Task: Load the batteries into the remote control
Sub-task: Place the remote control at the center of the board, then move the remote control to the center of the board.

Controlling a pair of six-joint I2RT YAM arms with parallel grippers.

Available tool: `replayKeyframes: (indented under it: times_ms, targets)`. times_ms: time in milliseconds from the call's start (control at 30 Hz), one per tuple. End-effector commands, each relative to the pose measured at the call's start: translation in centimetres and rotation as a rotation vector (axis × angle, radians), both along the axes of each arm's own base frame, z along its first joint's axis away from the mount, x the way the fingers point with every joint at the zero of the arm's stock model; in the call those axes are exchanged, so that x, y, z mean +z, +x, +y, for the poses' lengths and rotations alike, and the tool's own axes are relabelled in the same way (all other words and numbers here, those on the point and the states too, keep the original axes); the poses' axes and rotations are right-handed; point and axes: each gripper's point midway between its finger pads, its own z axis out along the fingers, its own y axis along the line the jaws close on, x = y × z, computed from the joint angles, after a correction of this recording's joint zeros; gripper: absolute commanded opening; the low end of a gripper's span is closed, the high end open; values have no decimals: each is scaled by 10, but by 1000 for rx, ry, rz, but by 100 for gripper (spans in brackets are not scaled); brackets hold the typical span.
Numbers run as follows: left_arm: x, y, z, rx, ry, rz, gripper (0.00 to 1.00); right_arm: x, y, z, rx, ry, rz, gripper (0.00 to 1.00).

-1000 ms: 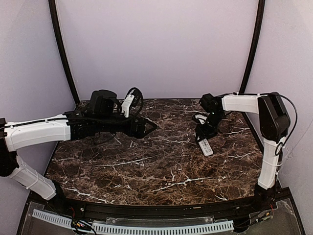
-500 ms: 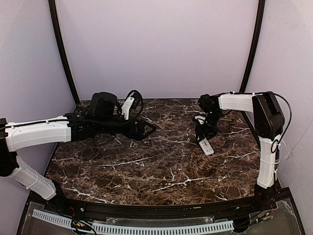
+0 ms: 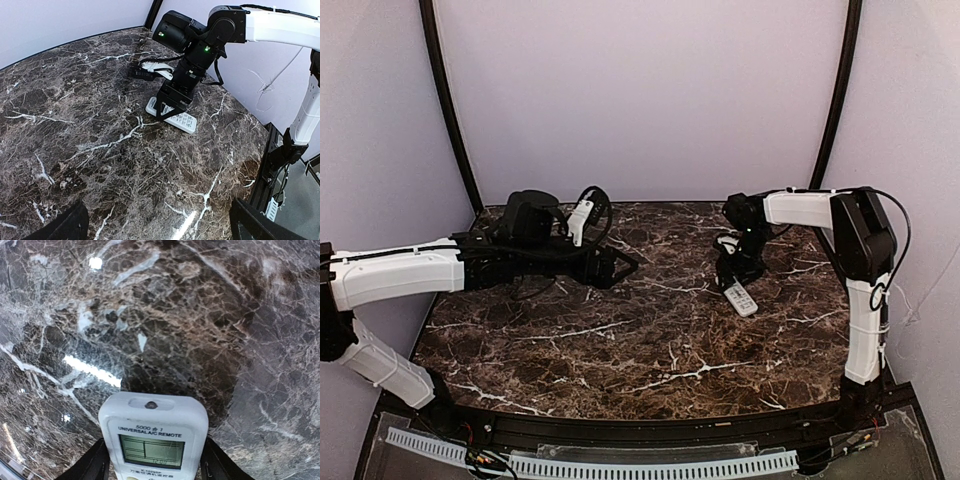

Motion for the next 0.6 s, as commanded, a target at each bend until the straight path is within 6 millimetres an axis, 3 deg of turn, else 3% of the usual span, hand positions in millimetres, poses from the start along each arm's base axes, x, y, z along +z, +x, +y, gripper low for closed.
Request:
replayKeyframes:
  times_ms: [0,167,333,467,567]
  targets:
    - [8,-2,6,7,-13,-20,99,-17,3,-4,-5,-8,12,63]
    - [7,-2,6,5,-11,-21,99,-10,5,2,4,29,5,71]
    - [8,-2,5,-1,-17,-18,99,26,19,1,-12,72,-101,77]
    - [10,-3,5,-3,-19,-21,98,48,26,-26,-44,49,-177,78]
    - [11,-3,6,2,-19,-22,98,51,28,-54,-106,27,-188,78]
